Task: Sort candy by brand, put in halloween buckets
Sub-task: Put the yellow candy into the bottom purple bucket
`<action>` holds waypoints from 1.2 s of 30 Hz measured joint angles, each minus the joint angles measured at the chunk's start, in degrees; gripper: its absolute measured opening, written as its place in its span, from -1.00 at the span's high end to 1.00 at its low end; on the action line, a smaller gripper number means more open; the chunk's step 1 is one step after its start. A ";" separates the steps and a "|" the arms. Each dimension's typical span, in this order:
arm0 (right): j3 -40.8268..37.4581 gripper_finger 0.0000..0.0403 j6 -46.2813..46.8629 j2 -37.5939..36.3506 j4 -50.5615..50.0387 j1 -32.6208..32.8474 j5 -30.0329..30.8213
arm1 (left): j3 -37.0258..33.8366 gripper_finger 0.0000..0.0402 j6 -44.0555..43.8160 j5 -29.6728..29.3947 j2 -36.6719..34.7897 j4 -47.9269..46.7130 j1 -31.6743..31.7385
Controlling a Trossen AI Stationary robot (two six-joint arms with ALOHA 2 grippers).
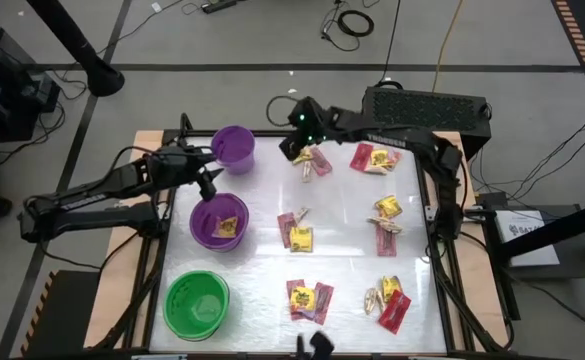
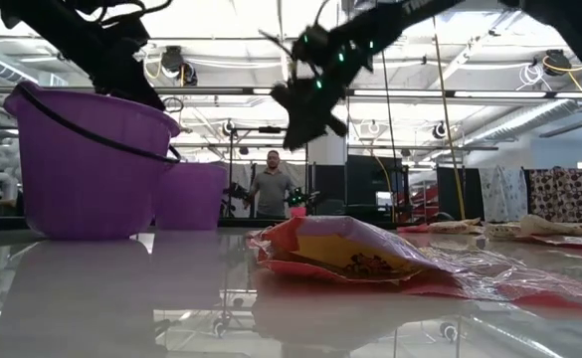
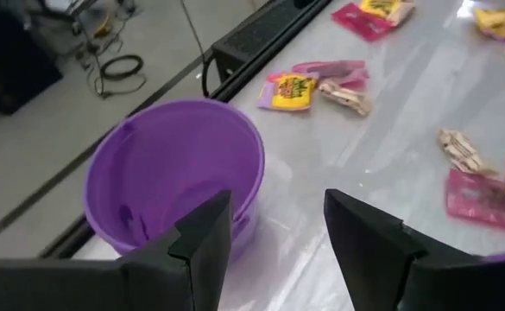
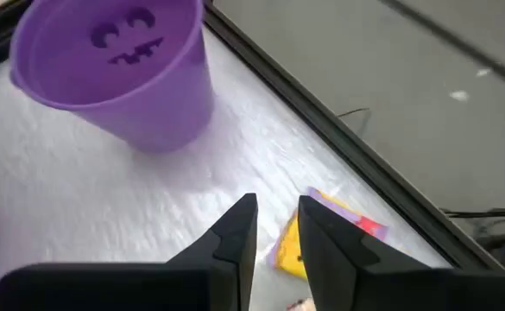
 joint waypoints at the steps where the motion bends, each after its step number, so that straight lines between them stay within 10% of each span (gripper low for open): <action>1: 0.00 0.60 -0.10 0.48 0.06 -1.32 -1.87 | -0.01 0.05 -0.78 -0.19 0.34 -0.03 0.03; 21: -0.02 -0.04 -0.48 12.83 -5.21 -11.13 -8.36 | -0.02 0.05 -24.88 -4.58 1.97 3.15 0.38; 36: 0.07 0.13 3.79 14.30 -6.90 -6.61 -6.39 | -0.02 0.05 -22.04 1.44 1.99 3.81 0.38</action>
